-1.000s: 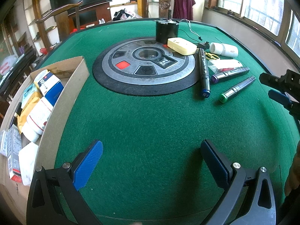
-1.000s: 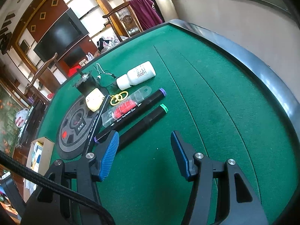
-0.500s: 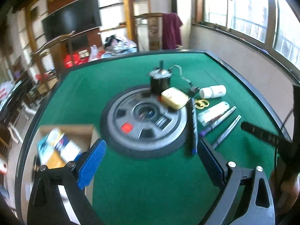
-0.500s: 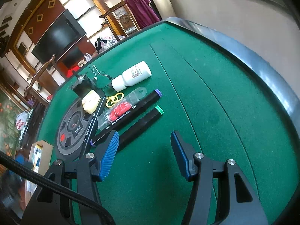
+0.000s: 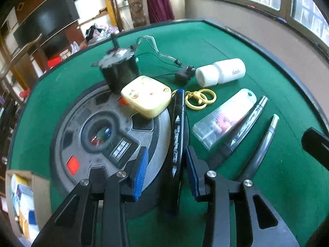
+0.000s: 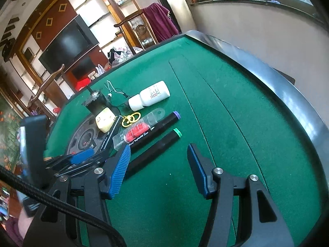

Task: Organize objects
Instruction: 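Grasp the black blue-capped marker on the pad with the left gripper, then grasp the cream keychain pouch with the right gripper while the left holds the marker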

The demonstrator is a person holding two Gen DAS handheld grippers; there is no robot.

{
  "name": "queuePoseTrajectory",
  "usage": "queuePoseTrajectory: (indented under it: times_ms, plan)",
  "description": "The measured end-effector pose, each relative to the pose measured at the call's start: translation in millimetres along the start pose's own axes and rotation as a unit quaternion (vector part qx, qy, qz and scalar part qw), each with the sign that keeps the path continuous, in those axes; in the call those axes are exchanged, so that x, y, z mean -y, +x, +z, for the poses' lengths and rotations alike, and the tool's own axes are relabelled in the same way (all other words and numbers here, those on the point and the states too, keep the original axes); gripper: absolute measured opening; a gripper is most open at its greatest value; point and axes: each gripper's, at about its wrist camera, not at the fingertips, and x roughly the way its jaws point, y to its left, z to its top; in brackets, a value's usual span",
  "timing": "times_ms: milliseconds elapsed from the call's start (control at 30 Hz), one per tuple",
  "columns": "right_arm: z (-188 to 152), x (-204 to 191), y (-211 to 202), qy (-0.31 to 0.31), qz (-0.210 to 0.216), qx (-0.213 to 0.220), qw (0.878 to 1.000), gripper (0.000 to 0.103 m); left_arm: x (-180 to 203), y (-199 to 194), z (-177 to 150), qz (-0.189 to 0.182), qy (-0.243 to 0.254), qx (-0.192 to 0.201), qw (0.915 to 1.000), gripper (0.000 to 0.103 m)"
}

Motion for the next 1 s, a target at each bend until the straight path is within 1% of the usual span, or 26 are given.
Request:
queuePoseTrajectory:
  times_ms: [33, 100, 133, 167, 267, 300, 400, 467, 600, 633, 667, 800, 867, 967, 1000]
  plan:
    - [0, 1, 0, 0.002, 0.002, 0.0, 1.0, 0.056, 1, 0, 0, 0.0, 0.003, 0.004, 1.0, 0.028]
    - [1, 1, 1, 0.002, 0.0, -0.001, 1.0, 0.056, 4, -2, -3, -0.024, 0.008, 0.005, 0.9997, 0.012]
    - [1, 0, 1, 0.001, -0.001, -0.001, 1.0, 0.056, 6, -5, -6, -0.019, 0.012, 0.004, 0.9997, 0.012]
    - [1, 1, 2, 0.001, -0.002, -0.001, 1.0, 0.056, 5, -8, -9, -0.022, 0.012, 0.004, 0.9997, 0.012]
    - [0, 2, 4, 0.003, -0.004, -0.006, 1.0, 0.056, -9, -18, -24, -0.044, -0.019, -0.002, 0.9989, 0.012]
    - [0, 3, 5, 0.004, -0.005, -0.008, 1.0, 0.056, -18, -26, -33, -0.055, -0.034, -0.004, 0.9979, 0.012]
    - [-2, 4, 8, 0.007, -0.006, -0.014, 1.0, 0.056, -37, -46, -57, -0.059, -0.059, -0.003, 0.9965, 0.012]
    - [-3, 4, 10, 0.006, -0.005, -0.019, 1.0, 0.056, -47, -59, -76, -0.068, -0.079, -0.008, 0.9945, 0.012]
    - [-7, -3, 13, -0.01, 0.0, -0.025, 1.0, 0.056, -51, -70, -111, -0.079, -0.097, -0.016, 0.992, 0.012]
    - [-8, -6, 14, -0.016, 0.006, -0.026, 1.0, 0.056, -51, -69, -112, -0.083, -0.099, -0.014, 0.9915, 0.012]
    - [-8, -8, 14, -0.021, 0.013, -0.028, 0.999, 0.056, -49, -71, -114, -0.079, -0.099, -0.004, 0.9919, 0.012]
    - [-6, -23, 13, -0.029, 0.038, -0.043, 0.998, 0.056, -50, -67, -108, -0.08, -0.107, 0.006, 0.991, 0.012]
    - [4, -40, 12, -0.041, 0.044, -0.047, 0.997, 0.056, -50, -66, -107, -0.082, -0.113, 0.017, 0.9901, 0.012]
    - [26, -79, 24, -0.081, 0.074, -0.081, 0.991, 0.056, -55, -65, -111, -0.09, -0.124, 0.032, 0.9878, 0.012]
    - [34, -91, 30, -0.09, 0.074, -0.087, 0.989, 0.056, -56, -65, -113, -0.091, -0.124, 0.037, 0.9873, 0.012]
